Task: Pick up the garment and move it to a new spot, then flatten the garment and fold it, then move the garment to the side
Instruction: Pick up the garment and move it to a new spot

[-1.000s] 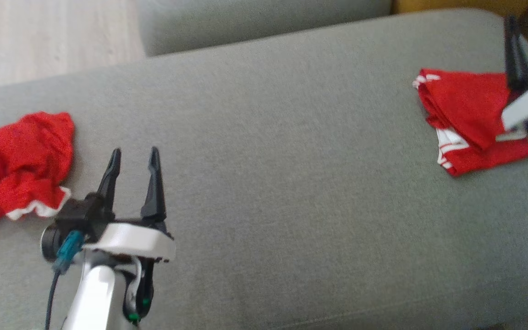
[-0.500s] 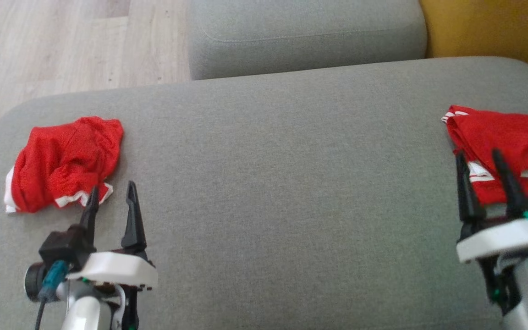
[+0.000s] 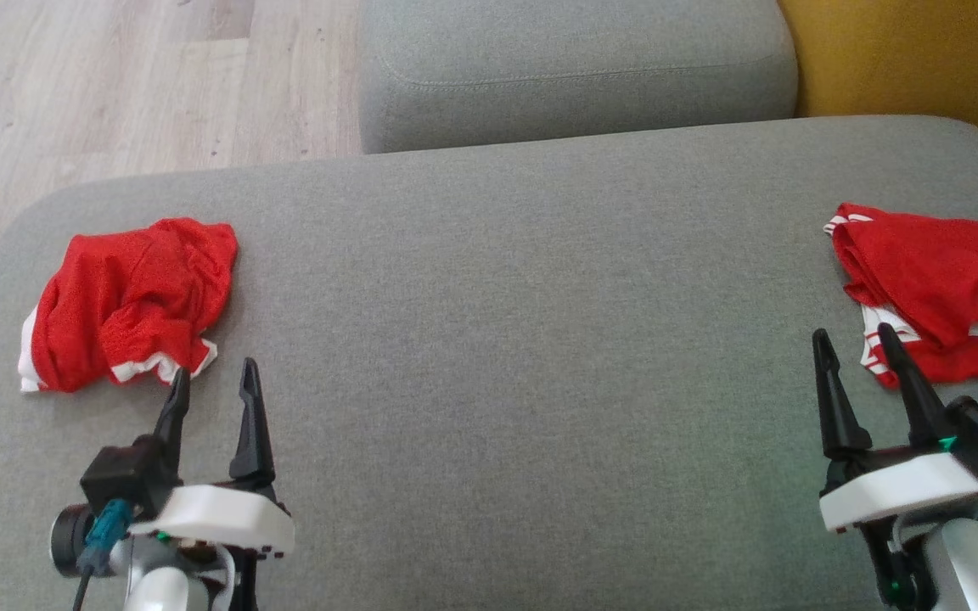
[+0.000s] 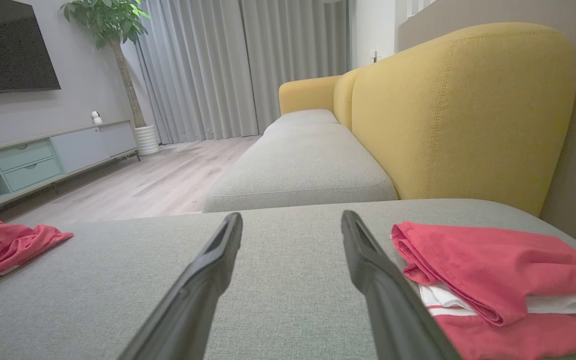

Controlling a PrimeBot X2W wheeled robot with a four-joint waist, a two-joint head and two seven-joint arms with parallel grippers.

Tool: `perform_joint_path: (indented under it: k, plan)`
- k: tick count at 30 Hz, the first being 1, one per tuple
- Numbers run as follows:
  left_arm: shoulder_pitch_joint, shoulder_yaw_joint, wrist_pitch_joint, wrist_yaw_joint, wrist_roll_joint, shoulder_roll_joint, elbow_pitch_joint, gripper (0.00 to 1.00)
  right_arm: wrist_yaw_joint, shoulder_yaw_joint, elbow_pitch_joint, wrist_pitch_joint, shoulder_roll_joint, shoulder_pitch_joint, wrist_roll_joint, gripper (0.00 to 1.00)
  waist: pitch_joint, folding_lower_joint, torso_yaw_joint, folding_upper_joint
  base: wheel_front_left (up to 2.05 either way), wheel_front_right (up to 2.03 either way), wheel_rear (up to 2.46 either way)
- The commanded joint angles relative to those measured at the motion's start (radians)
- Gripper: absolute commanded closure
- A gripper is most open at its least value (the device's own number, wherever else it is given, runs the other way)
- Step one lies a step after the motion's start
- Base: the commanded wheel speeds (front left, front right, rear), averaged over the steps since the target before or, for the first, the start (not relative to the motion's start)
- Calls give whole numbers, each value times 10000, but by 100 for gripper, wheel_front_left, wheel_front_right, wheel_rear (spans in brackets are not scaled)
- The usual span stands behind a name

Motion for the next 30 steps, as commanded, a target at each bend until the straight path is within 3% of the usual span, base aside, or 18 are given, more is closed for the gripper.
perform_joint_path:
  k: [1,12,23,30]
  plan:
    - [-329,296,-122,16,0,40,-328,0,67,97,-376,-108,-87,-168,-107,0,-3,0,5,0,0,0,0]
    - [-471,278,-122,10,149,40,-189,0,67,153,-282,-104,12,-74,-118,0,-36,0,602,0,0,0,0]
    - [-559,755,-122,-155,501,67,-89,0,67,477,-124,-94,315,71,76,0,-44,0,2781,0,0,0,0]
    - [-568,976,-122,-277,643,124,-98,0,67,682,21,-102,457,59,82,0,-61,0,3820,0,0,0,0]
